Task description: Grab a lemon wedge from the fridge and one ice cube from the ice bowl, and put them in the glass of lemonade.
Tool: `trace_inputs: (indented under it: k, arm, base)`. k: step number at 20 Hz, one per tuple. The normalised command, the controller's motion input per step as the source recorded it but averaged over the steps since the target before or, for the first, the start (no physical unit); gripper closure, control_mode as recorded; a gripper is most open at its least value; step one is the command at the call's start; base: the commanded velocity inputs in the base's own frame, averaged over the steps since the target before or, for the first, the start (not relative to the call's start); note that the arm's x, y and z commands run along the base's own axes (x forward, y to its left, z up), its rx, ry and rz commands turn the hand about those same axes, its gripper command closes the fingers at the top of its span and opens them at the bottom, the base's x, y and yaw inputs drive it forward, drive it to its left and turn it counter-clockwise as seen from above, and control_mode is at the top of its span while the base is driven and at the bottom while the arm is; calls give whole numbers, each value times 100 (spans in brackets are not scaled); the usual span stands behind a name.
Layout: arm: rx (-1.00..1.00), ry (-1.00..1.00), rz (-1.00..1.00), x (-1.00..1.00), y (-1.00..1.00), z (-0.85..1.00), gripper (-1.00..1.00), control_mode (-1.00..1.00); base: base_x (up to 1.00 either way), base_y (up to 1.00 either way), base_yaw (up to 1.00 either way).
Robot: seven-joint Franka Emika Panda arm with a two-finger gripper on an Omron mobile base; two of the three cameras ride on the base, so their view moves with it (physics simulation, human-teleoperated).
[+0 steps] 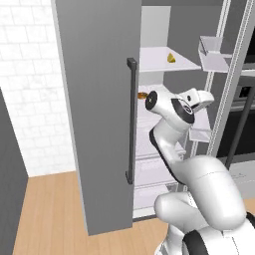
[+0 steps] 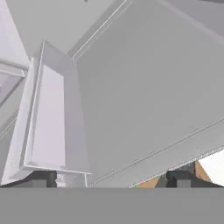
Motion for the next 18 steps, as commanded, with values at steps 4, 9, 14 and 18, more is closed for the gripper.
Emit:
trace_inputs:
  k: [4,9,14,18]
  arm:
    - [0,1,-11,25,-65,-2,-100,-100]
    - [0,3,-10,7,-78,0,-100,-100]
    - [0,0,-12,-10,-98,0,-100,-100]
    - [0,0,-12,-19,-100,0,-100,-100]
  base:
    - [0,0,0]
    - [0,0,0]
    - [0,0,0]
    - [0,0,0]
